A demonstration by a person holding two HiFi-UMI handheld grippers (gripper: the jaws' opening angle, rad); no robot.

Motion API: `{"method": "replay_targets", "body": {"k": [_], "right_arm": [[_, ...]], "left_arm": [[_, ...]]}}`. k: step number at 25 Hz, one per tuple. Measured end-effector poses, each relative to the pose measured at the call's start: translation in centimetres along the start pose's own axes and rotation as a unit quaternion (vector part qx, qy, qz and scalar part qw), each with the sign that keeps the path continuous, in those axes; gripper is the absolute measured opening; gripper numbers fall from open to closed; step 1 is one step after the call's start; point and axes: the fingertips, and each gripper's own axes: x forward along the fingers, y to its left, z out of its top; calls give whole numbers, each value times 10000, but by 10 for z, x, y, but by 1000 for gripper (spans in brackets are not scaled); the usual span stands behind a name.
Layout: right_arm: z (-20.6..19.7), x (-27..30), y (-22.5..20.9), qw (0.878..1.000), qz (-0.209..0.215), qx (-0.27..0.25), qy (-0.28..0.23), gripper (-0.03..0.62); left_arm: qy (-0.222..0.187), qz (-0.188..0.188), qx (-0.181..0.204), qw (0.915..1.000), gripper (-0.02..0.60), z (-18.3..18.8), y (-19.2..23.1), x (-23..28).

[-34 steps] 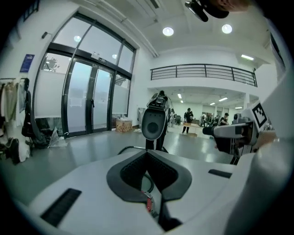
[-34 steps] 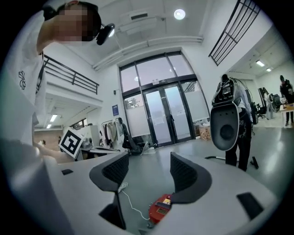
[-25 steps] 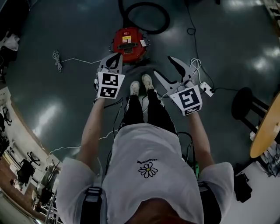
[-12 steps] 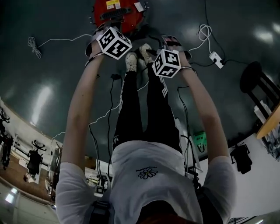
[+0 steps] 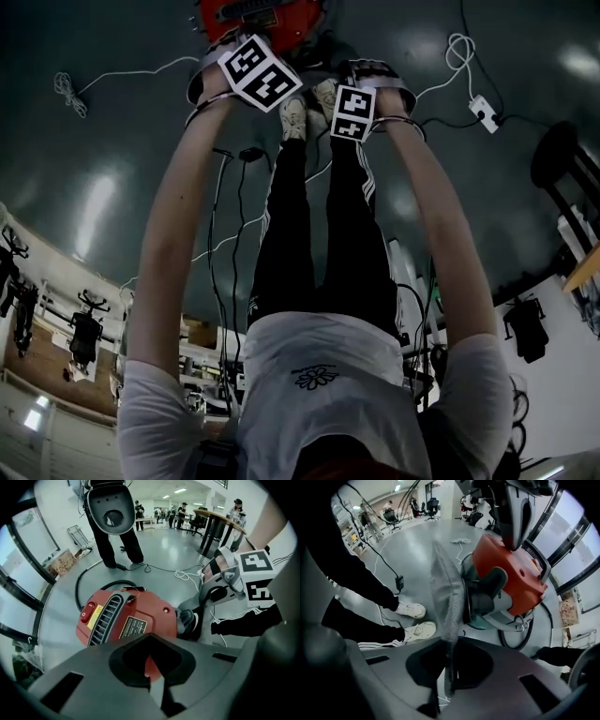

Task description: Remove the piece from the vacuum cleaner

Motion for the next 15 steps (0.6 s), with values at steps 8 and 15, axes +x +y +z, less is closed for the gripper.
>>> {"method": "replay_targets", "body": {"k": [8,15], "right_arm": [[16,-3,37,9994,162,-136,-274,25],[7,-2,38,9881,82,-1409,-608,26]], "left_arm": [[41,-31,162,9999,5,-2,0,-3],[214,252,340,9989,2,-1,9,6]]}}
